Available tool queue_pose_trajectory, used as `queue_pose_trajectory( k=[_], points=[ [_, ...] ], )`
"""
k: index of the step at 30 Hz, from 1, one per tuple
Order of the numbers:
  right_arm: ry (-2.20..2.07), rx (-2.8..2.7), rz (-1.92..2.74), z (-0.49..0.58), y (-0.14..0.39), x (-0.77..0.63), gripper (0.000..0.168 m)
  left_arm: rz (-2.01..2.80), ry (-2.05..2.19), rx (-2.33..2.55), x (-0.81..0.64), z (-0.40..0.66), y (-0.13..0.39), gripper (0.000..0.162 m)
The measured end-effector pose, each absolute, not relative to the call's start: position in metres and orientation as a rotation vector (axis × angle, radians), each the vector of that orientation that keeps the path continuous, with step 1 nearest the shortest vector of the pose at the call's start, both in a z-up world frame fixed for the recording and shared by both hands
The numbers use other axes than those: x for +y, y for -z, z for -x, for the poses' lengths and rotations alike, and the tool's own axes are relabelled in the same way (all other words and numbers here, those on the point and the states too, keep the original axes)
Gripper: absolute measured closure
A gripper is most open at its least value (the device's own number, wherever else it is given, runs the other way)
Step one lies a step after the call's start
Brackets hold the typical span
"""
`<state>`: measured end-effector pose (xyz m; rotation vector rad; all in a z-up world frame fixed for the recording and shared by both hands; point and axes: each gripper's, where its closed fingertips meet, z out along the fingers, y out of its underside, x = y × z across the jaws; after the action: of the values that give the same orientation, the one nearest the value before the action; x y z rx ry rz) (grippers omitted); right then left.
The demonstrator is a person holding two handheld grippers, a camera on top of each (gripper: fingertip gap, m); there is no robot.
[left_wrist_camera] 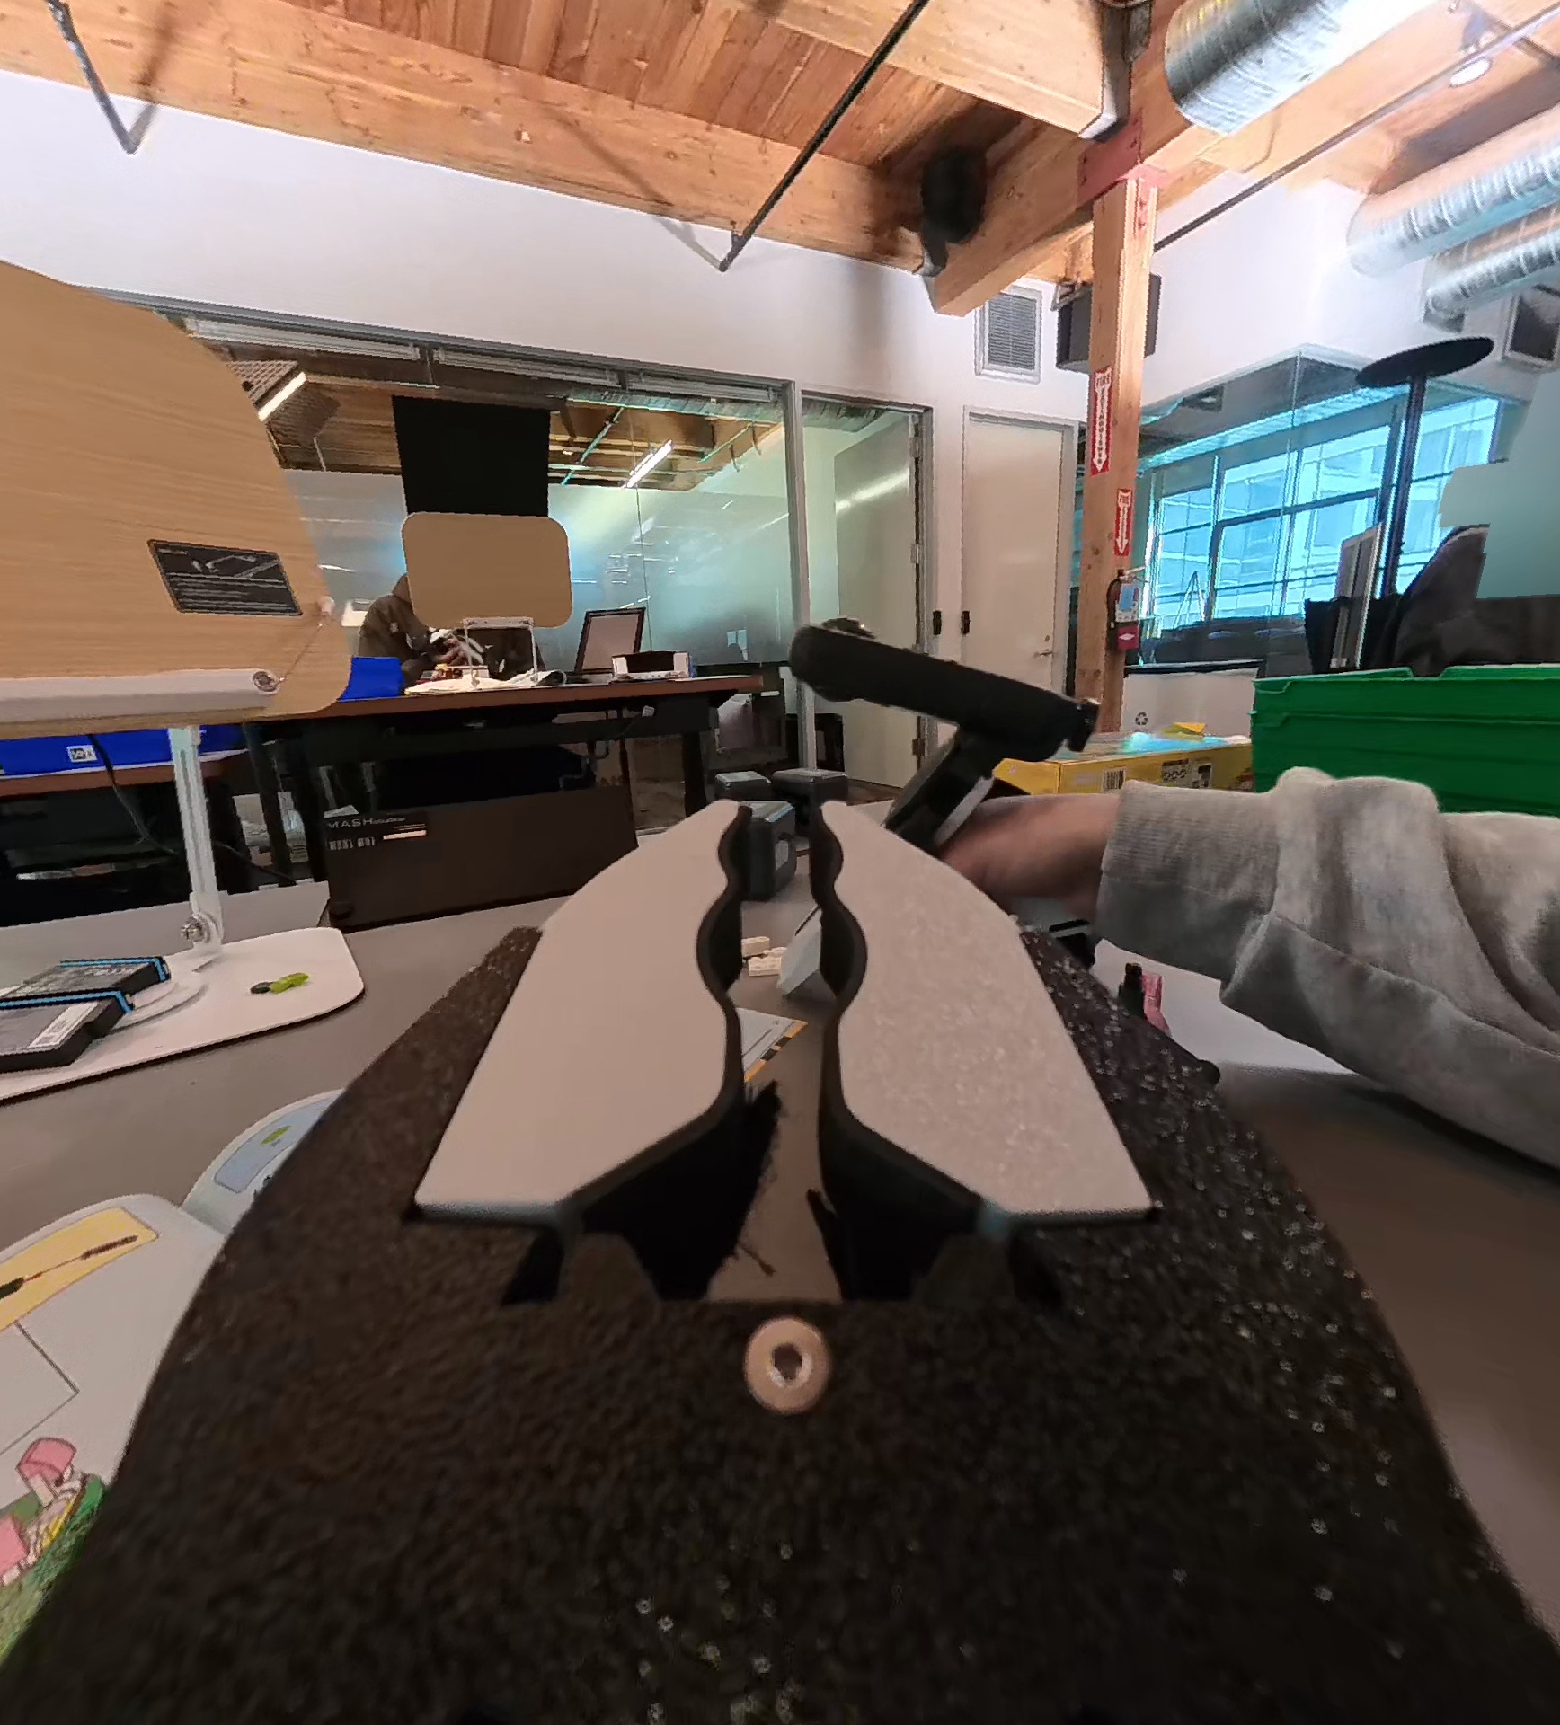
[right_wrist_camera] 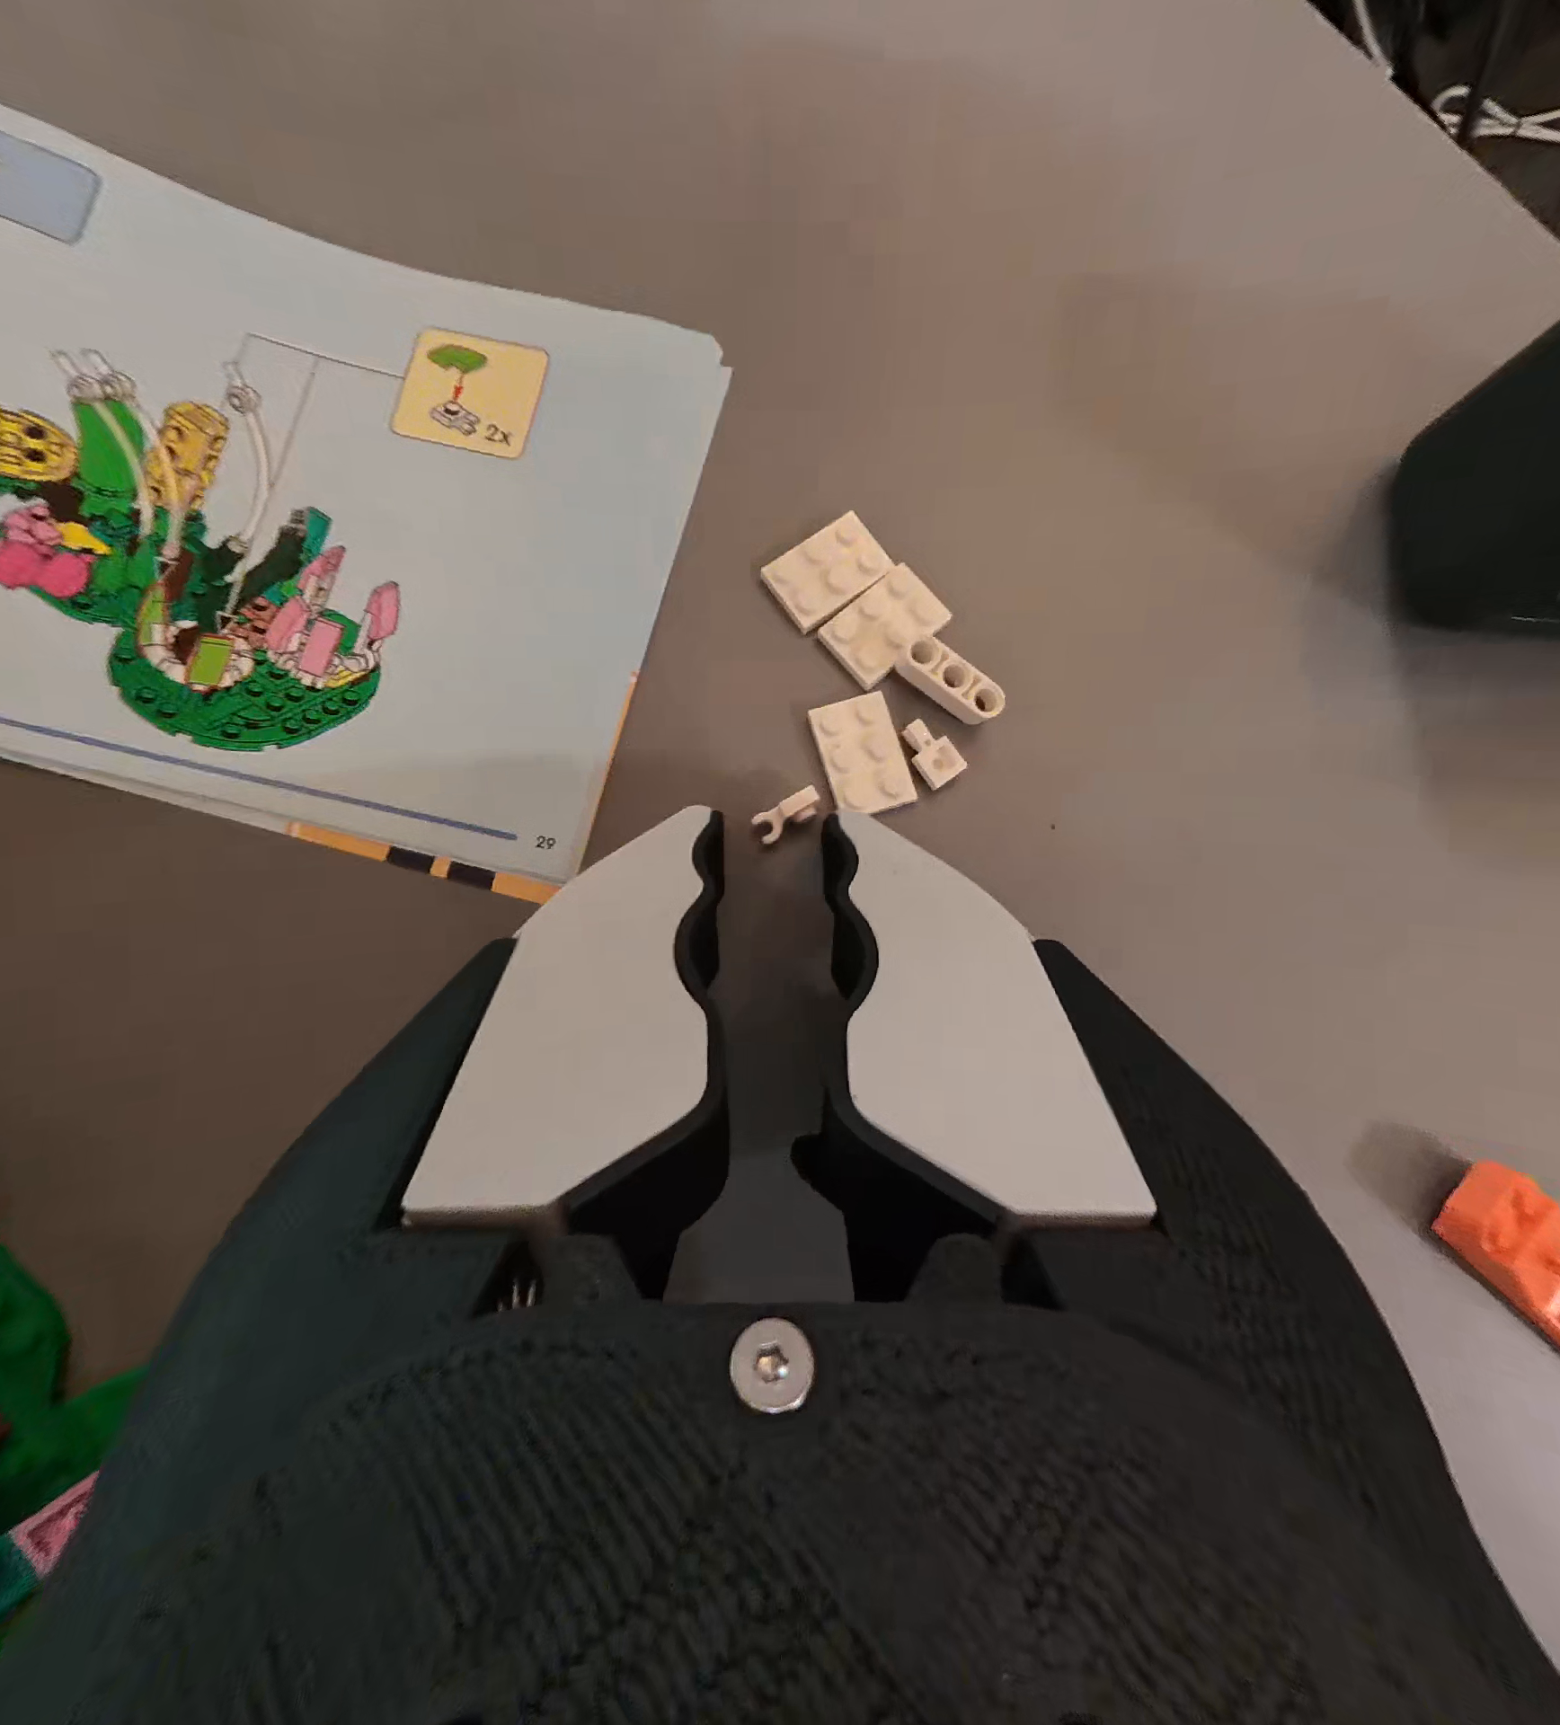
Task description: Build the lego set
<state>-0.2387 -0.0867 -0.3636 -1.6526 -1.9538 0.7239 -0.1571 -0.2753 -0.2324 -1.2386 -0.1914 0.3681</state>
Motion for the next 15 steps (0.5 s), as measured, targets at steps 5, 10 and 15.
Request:
queue_pose_trajectory(
  k=[5,10,15],
  points=[
    [-0.658,-1.946,1.612,0.243,0.364,-0.088,0.158,1.246,-0.379,-0.168,-0.274,0.154,0.233,0.152],
    [-0.634,-2.183,1.395,0.224,0.359,-0.095,0.165,1.238,-0.373,-0.166,-0.275,0.154,0.232,0.153],
    [-0.735,-2.474,1.180,0.181,0.354,-0.107,0.165,1.236,-0.374,-0.170,-0.276,0.154,0.232,0.154]
  ],
)
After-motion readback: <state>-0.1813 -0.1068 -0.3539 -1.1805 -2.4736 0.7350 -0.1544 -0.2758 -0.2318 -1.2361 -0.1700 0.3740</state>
